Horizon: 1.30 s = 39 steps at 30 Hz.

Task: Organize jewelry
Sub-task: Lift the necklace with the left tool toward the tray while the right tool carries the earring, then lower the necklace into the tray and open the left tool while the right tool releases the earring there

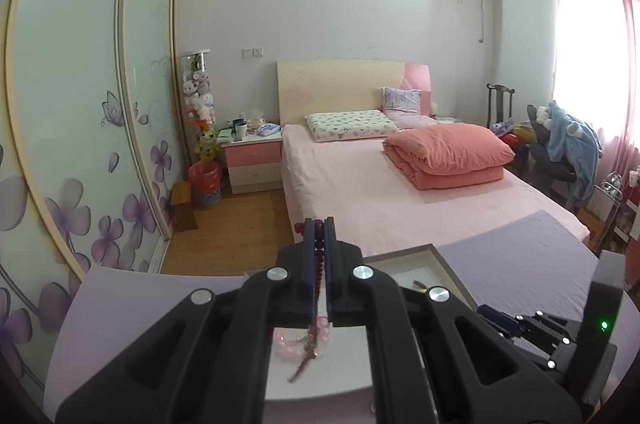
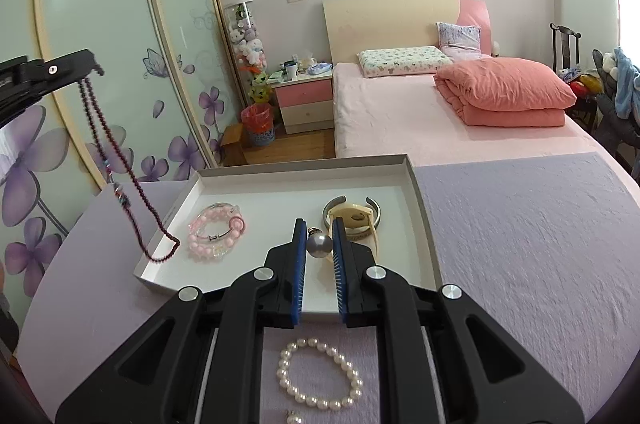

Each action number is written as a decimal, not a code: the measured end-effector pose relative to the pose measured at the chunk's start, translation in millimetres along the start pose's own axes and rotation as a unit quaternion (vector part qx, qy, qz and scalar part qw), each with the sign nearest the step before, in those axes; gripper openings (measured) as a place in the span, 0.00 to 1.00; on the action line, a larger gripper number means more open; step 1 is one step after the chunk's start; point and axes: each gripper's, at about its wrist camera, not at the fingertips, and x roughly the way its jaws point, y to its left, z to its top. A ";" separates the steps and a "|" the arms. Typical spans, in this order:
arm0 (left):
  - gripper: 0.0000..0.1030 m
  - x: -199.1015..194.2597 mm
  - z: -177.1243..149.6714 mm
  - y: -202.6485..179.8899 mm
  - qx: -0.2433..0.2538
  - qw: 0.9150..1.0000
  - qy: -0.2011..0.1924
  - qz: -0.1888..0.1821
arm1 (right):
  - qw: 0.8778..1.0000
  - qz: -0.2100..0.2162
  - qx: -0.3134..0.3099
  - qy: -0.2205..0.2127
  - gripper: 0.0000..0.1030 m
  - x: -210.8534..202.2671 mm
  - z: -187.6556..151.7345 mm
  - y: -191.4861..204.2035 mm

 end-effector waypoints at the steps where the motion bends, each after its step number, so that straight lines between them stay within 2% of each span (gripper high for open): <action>1: 0.05 6.6 -1.2 1.9 -0.003 1.000 0.003 0.002 | 1.000 -0.001 -0.001 0.002 0.13 2.8 -0.3 0.2; 11: 0.05 70.6 -38.4 10.8 -0.025 0.998 0.063 0.019 | 1.000 -0.004 -0.002 0.017 0.14 23.0 -5.8 3.2; 18: 0.07 87.6 -55.2 17.3 -0.032 0.996 0.082 0.024 | 1.000 -0.009 -0.002 0.018 0.14 26.8 -5.3 2.3; 20: 0.16 85.1 -57.7 23.7 -0.042 0.995 0.080 0.031 | 1.000 -0.011 -0.002 0.019 0.14 27.5 -6.4 1.6; 22: 0.42 79.6 -59.0 29.9 -0.054 0.995 0.074 0.038 | 1.000 -0.013 -0.001 0.021 0.14 29.3 -6.3 0.3; 25: 0.56 67.3 -62.6 41.3 -0.063 0.995 0.059 0.050 | 1.000 -0.015 -0.003 0.023 0.14 31.3 -6.2 1.8; 33: 0.79 32.3 -76.3 60.9 -0.057 0.995 0.032 0.075 | 0.999 -0.010 -0.016 0.038 0.13 47.7 -7.4 12.9; 39: 0.81 18.5 -87.5 71.9 -0.057 0.995 0.028 0.075 | 0.997 0.005 -0.019 0.075 0.14 76.9 -11.5 19.3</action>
